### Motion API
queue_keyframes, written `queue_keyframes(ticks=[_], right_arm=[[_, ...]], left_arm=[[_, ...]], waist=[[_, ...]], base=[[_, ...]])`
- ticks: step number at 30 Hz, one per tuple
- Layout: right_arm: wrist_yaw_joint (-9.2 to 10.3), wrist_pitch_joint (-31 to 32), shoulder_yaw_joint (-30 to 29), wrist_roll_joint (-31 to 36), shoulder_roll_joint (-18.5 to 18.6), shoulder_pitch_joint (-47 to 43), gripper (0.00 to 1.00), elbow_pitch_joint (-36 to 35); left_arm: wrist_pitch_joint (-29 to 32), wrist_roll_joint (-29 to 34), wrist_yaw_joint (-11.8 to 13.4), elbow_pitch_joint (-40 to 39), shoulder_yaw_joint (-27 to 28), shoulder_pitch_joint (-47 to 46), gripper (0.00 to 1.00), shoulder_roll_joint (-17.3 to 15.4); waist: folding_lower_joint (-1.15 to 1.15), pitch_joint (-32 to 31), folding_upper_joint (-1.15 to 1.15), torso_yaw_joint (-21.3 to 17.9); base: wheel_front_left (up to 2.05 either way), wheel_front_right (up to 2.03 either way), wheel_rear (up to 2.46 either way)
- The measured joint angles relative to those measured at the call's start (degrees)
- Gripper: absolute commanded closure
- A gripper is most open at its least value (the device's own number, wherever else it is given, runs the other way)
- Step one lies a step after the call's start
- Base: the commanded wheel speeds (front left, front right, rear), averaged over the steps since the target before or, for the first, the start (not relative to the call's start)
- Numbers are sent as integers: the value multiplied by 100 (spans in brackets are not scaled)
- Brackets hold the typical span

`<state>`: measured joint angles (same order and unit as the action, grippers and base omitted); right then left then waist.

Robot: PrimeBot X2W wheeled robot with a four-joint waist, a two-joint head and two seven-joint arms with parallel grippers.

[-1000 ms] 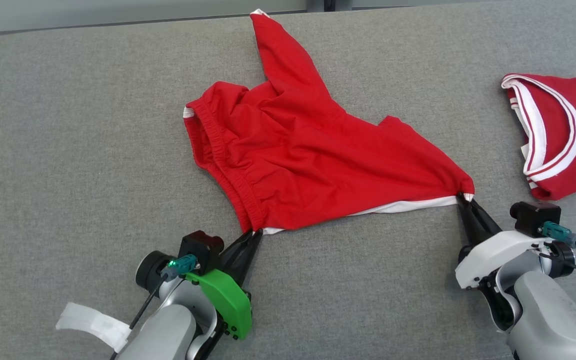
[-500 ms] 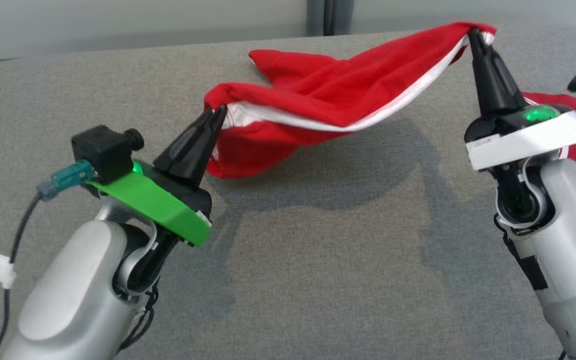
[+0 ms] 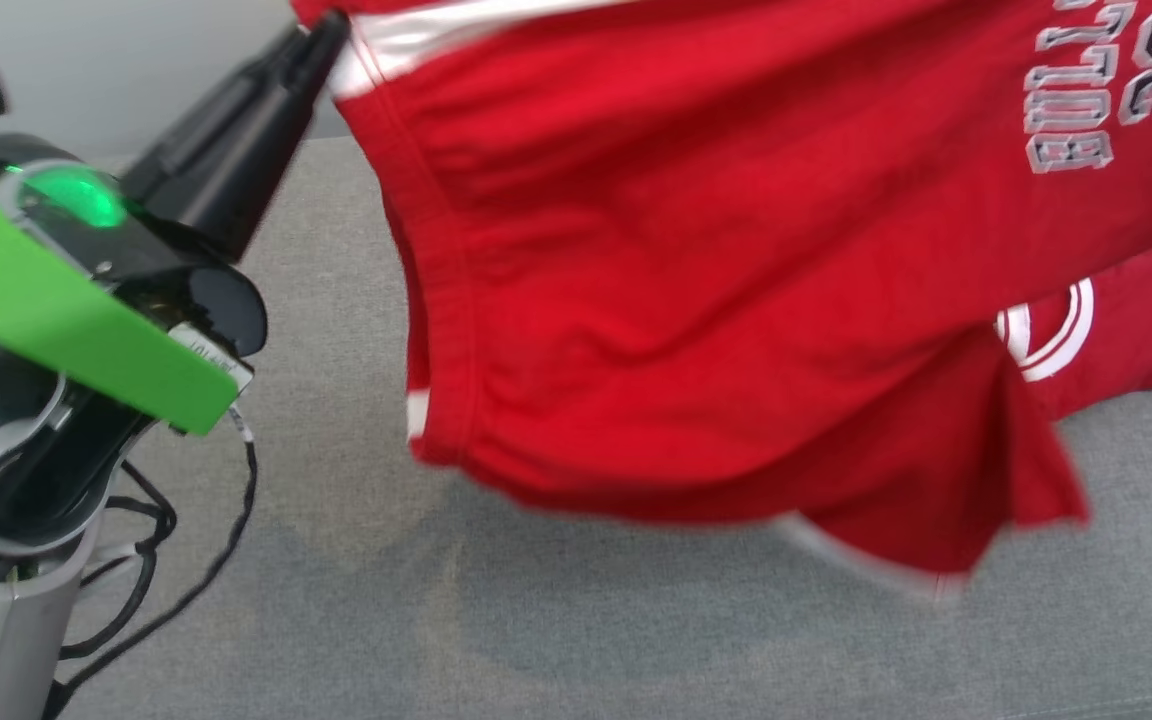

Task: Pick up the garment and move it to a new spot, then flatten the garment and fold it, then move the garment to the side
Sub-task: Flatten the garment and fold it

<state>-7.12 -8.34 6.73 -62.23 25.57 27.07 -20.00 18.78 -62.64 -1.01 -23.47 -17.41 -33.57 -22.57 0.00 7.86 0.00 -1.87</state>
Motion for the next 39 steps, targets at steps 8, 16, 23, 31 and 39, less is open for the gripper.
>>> queue_keyframes(ticks=[8, 16, 23, 31, 39], right_arm=[[717, 1606, 1445, -651, -744, 422, 100, 1480], [1321, 1141, 779, 144, -1206, 3160, 100, 1354], [1178, 1033, 1245, 304, -1117, 1357, 100, 2243], [1017, 656, 1624, 580, -894, -894, 100, 3337], [653, 215, 1830, 939, -730, -1152, 100, 3766]], left_arm=[[1209, -417, 834, 1994, -433, -51, 100, 71], [326, 701, 539, 1525, -315, -2443, 100, 719], [-377, 1229, 164, 2247, -554, -693, 100, 266], [-1566, 1707, 10, 3339, -936, 1451, 100, 412], [-2502, 1670, -37, 3834, -938, 1856, 100, 848]], waist=[[0, 432, 0, -7], [0, 1044, 0, 42], [2, 1526, 0, 23], [1, 1681, 0, -139], [0, 1466, 0, -164]], base=[[0, 0, 0], [0, 0, 0], [0, 0, 0], [0, 0, 0], [0, 0, 0]])
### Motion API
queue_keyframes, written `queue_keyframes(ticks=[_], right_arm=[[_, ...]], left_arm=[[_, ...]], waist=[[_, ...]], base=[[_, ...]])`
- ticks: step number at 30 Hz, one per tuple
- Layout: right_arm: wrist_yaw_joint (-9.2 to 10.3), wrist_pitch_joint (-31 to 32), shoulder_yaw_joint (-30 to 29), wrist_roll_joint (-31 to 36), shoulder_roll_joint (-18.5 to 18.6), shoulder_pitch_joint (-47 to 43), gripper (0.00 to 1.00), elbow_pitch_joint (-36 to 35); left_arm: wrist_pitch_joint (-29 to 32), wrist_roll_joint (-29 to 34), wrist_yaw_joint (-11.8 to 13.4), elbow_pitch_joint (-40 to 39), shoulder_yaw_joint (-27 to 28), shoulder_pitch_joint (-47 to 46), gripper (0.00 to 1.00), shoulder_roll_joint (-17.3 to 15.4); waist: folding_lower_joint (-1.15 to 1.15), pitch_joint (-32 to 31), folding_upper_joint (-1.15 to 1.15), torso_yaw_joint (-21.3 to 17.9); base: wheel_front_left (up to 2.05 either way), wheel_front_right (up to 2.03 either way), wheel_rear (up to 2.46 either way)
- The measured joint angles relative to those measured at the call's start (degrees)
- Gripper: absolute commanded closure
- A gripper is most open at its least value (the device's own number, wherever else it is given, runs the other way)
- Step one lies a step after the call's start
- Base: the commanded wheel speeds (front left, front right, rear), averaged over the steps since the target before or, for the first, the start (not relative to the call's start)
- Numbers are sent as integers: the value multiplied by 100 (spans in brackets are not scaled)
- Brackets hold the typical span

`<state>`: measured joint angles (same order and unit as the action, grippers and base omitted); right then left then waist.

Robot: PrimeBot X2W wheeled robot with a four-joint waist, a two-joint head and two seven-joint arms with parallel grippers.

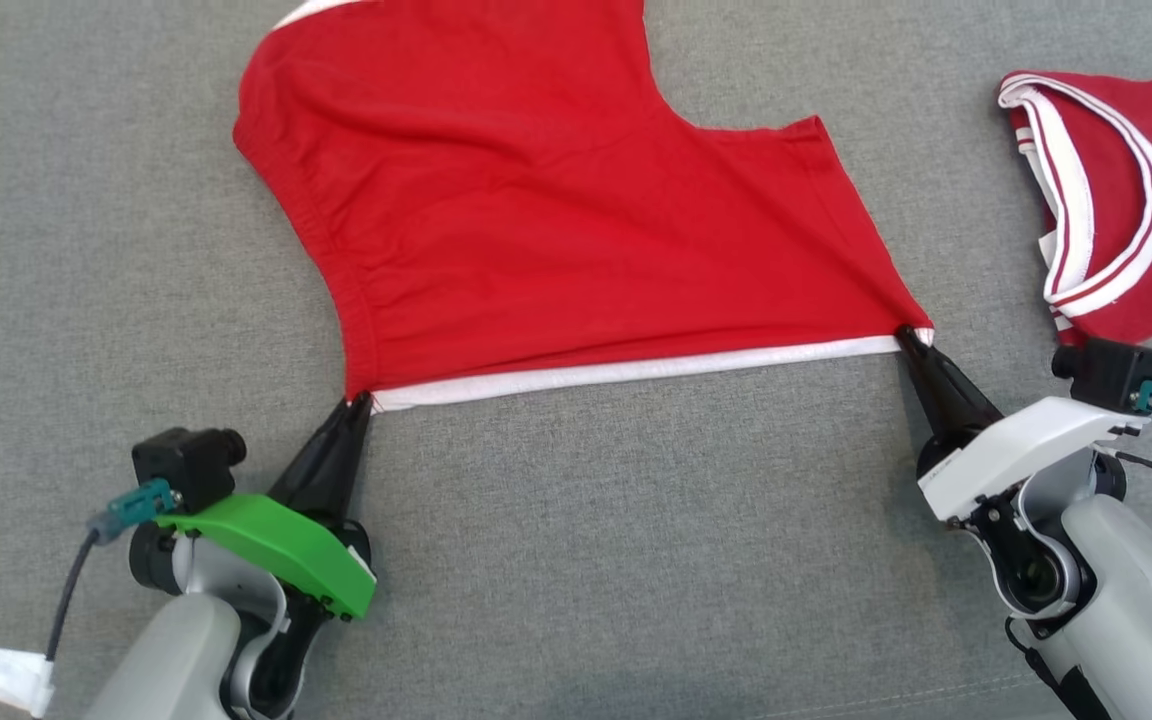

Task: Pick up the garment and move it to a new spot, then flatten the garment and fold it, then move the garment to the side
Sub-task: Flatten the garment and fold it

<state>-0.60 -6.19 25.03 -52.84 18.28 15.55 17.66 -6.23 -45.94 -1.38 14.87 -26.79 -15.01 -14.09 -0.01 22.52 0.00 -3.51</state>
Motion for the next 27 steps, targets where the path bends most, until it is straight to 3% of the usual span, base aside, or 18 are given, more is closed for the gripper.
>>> queue_keyframes(ticks=[8, 14, 21, 27], right_arm=[[-280, -243, 202, 307, 245, -248, 100, 180], [-363, -342, 187, 323, 500, -930, 100, 216], [-494, -112, -19, -391, 853, -2051, 100, -98], [-515, 2, -471, -1148, 1169, -3105, 100, -688]], left_arm=[[-486, 132, -92, 268, -259, 409, 100, 158], [-619, 126, -125, 258, -430, 1047, 100, 291], [-517, -171, -265, -13, -541, 1856, 100, 354], [243, -675, -387, -492, -868, 2673, 100, 81]], waist=[[0, -343, 0, 90], [0, -666, 0, 205], [0, -1059, 0, 405], [0, -1276, 0, 568]], base=[[0, 0, 0], [0, 0, 0], [0, 0, 0], [0, 0, 0]])
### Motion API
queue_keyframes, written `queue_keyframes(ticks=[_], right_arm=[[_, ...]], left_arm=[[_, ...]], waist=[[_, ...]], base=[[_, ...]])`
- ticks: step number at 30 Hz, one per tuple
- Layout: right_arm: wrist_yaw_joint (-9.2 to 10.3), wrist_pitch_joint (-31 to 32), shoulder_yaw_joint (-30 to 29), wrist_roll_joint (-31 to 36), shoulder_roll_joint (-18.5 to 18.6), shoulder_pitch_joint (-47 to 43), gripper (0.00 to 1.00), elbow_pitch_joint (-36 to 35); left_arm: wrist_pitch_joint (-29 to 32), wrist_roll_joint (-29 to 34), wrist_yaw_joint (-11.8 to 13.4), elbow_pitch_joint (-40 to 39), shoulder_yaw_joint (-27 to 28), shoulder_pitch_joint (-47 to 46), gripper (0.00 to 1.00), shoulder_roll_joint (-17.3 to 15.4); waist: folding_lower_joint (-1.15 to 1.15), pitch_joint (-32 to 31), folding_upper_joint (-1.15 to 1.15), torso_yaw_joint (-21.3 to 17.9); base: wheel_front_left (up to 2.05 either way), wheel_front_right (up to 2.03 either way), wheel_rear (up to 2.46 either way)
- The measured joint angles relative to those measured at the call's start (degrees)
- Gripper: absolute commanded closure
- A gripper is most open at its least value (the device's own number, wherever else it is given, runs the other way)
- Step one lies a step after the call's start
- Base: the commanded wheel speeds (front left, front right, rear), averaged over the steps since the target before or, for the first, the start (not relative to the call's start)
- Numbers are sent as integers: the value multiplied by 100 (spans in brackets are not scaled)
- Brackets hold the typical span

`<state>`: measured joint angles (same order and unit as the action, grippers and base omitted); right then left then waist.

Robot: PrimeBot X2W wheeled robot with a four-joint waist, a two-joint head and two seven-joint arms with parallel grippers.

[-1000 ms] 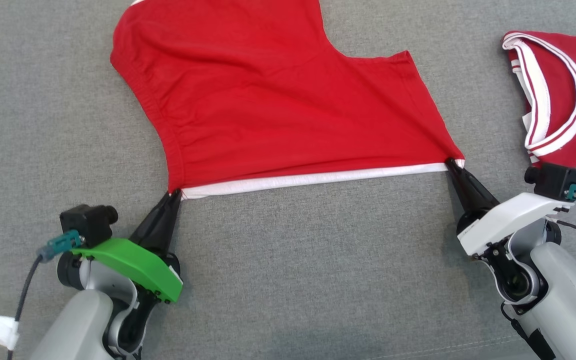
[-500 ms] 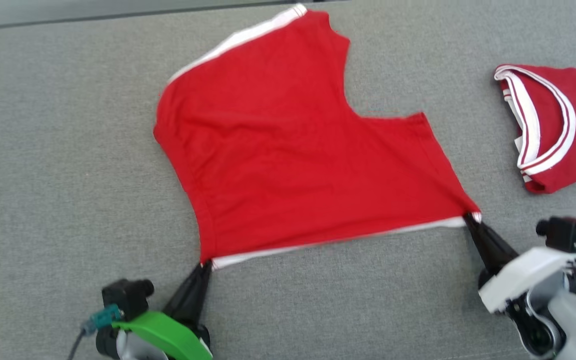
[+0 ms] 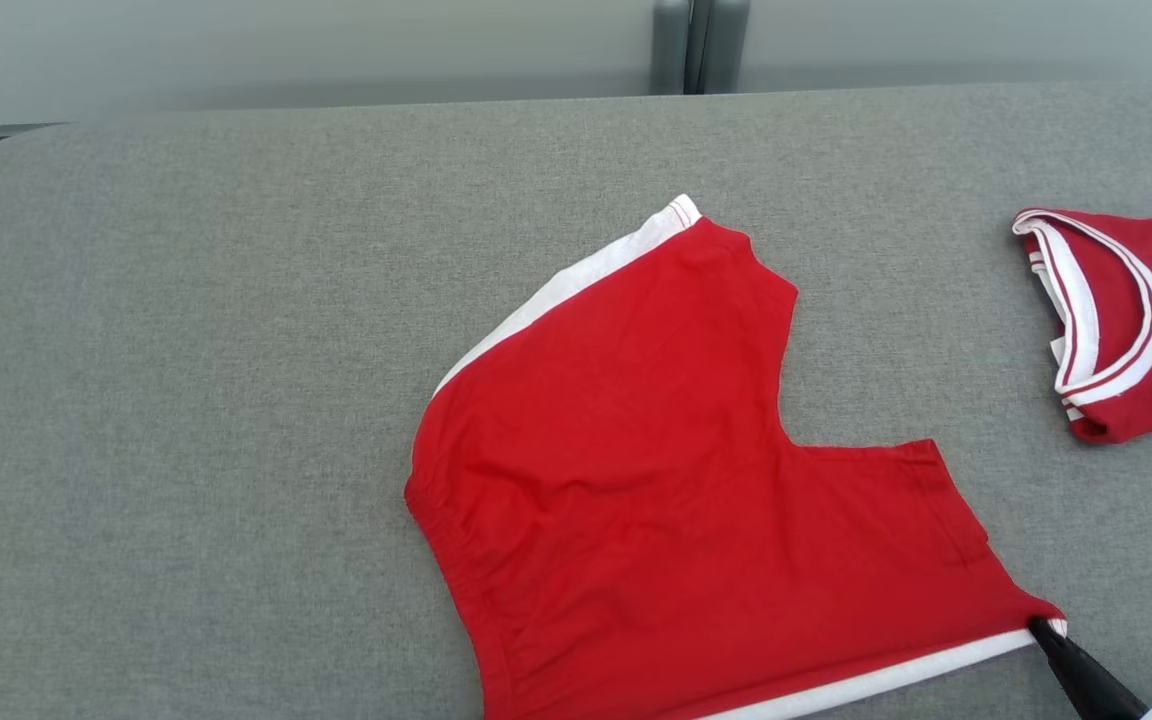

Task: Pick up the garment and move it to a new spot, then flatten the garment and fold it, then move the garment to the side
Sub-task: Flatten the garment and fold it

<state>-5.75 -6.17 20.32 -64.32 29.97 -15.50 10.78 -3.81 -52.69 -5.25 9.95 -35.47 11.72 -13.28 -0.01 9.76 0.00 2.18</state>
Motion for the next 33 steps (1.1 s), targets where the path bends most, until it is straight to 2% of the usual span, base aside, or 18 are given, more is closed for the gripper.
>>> queue_keyframes(ticks=[4, 8, 13, 15, 18, 25, 30, 33], right_arm=[[-83, -1, -138, -203, 73, 35, 100, -619], [-105, 57, -242, -396, 96, 580, 100, -1184], [-99, 333, -216, -381, 261, 1336, 100, -1606], [-93, 500, -207, -368, 332, 1731, 100, -1737], [-56, 853, -210, -421, 363, 2431, 100, -1753], [309, 1326, -257, -364, 491, 3340, 100, -1544], [404, 1489, -225, -193, 521, 3967, 100, -1340], [389, 1626, 37, -102, 402, 4258, 100, -1184]], left_arm=[[298, -267, -36, -488, 96, 113, 100, -294], [601, -779, -35, -1071, 357, -83, 100, -327], [988, -1045, -9, -1683, 552, -573, 100, -427], [1227, -1125, 102, -1933, 594, -859, 100, -458], [1684, -1406, 409, -2201, 716, -1423, 100, -443], [2051, -1479, 1039, -2361, 1074, -2375, 100, -277], [2143, -1546, 1096, -2205, 1235, -2852, 100, -96], [2150, -1549, 1140, -2004, 1348, -2957, 100, -54]], waist=[[0, 64, 0, 65], [0, 231, 0, 88], [0, 455, 0, 146], [0, 585, 0, 190], [1, 854, 0, 319], [1, 1351, 0, 641], [1, 1696, 0, 905], [2, 1872, 0, 1049]], base=[[0, 0, 0], [0, 0, 0], [0, 0, 0], [0, 0, 0], [0, 0, 0], [0, 0, 0], [0, 0, 0], [0, 0, 0]])
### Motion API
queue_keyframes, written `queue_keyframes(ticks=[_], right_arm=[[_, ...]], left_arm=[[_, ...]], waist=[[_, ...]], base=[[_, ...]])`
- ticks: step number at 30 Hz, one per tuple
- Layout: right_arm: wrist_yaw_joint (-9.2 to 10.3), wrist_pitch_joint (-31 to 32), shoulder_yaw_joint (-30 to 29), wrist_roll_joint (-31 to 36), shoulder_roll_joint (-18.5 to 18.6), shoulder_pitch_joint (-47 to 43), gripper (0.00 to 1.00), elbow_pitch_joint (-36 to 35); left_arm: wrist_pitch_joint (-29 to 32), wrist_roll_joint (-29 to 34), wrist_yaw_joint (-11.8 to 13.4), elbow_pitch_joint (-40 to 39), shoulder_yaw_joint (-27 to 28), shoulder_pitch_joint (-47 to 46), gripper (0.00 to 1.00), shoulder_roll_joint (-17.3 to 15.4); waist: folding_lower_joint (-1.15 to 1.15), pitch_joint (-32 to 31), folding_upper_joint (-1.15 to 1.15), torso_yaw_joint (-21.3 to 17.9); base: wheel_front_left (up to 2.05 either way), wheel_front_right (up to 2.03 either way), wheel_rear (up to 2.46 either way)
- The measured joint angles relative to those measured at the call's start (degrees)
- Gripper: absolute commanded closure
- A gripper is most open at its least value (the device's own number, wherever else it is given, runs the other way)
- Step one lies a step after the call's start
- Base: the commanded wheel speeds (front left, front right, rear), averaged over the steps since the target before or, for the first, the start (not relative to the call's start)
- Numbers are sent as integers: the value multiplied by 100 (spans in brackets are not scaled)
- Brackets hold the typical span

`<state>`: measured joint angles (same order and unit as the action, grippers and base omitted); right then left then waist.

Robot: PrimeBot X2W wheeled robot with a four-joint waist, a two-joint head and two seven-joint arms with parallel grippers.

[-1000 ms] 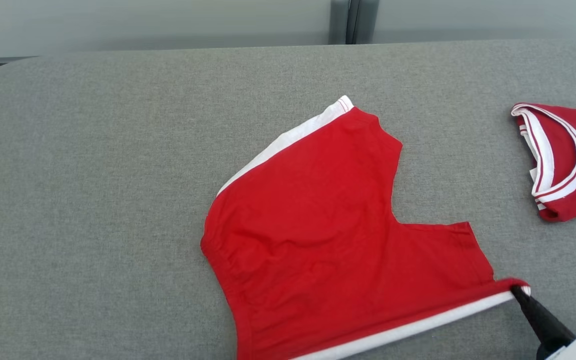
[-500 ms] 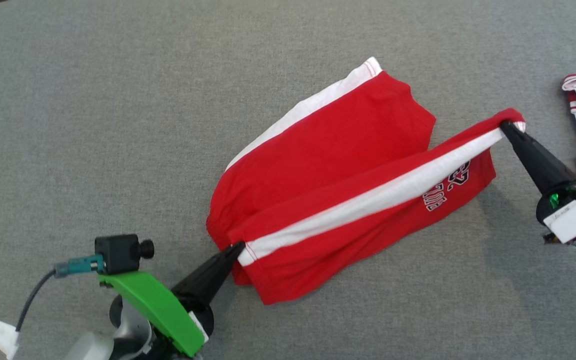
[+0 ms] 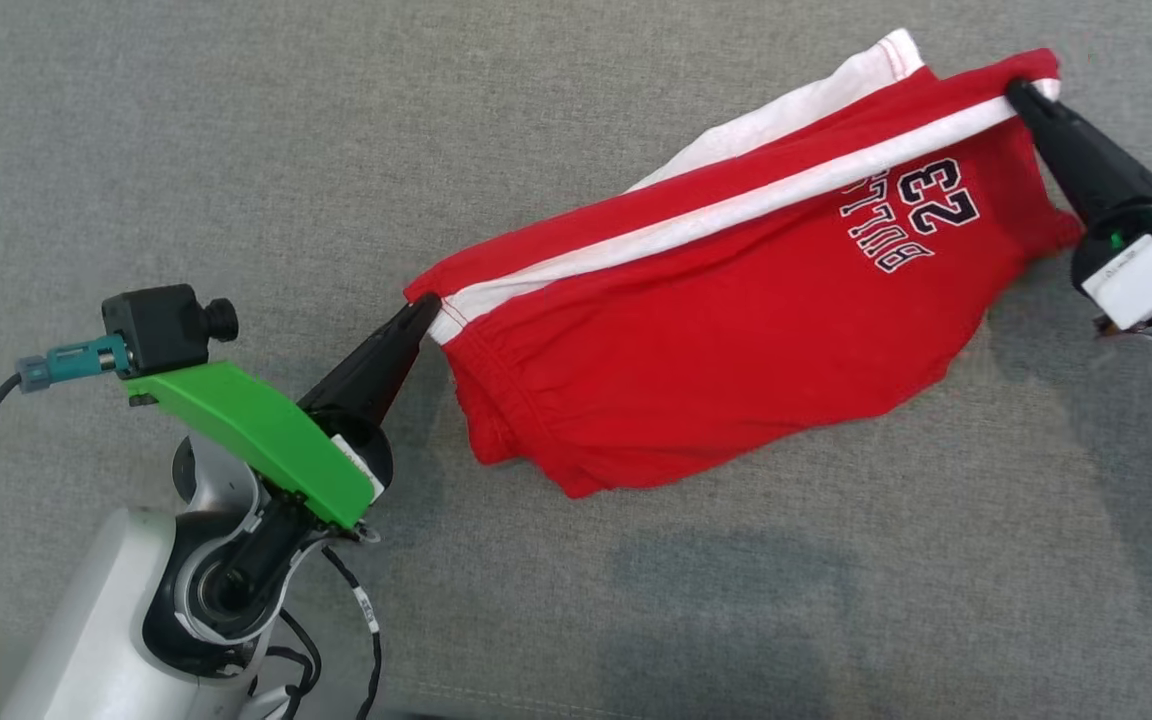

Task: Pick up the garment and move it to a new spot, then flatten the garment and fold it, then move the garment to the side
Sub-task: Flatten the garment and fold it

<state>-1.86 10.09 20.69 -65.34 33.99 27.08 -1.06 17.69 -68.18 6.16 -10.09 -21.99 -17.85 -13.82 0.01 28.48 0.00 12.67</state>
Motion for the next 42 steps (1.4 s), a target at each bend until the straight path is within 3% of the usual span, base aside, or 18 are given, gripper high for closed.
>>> queue_keyframes(ticks=[9, 31, 32, 33, 34, 35, 36, 37, 38, 42], right_arm=[[-60, 213, 356, 191, -318, 498, 100, 419], [-58, 519, 632, 635, -360, 1394, 100, 1543], [-60, 519, 643, 645, -388, 1439, 96, 1568], [-63, 517, 648, 645, -420, 1491, 80, 1594], [-64, 517, 654, 647, -453, 1541, 64, 1626], [-66, 516, 678, 681, -476, 1590, 47, 1650], [-80, 514, 701, 725, -490, 1627, 3, 1675], [-107, 511, 720, 754, -508, 1658, 0, 1712], [-115, 510, 748, 761, -531, 1681, 0, 1760], [-175, 516, 906, 797, -626, 1689, 0, 1980]], left_arm=[[158, -14, 49, 268, -19, -172, 100, 125], [294, -29, 91, 586, 87, -282, 100, 387], [294, -29, 91, 590, 94, -292, 100, 388], [294, -29, 92, 598, 103, -305, 100, 390], [294, -27, 92, 604, 114, -315, 95, 393], [293, -27, 92, 614, 127, -321, 76, 398], [285, -24, 92, 626, 147, -323, 48, 407], [279, -21, 92, 635, 160, -325, 9, 417], [266, -21, 92, 647, 165, -326, 0, 432], [268, -12, 94, 717, 157, -326, 0, 472]], waist=[[0, 296, 0, 222], [-1, 246, 0, 317], [-1, 239, 0, 325], [-1, 233, 0, 332], [-1, 225, 0, 338], [-1, 218, 0, 343], [-1, 209, 0, 346], [-1, 199, 0, 347], [-1, 186, 0, 346], [-1, 98, 0, 318]], base=[[0, 0, 0], [0, 0, 0], [0, 0, 0], [0, 0, 0], [0, 0, 0], [0, 0, 0], [0, 0, 0], [0, 0, 0], [0, 0, 0], [0, 0, 0]])
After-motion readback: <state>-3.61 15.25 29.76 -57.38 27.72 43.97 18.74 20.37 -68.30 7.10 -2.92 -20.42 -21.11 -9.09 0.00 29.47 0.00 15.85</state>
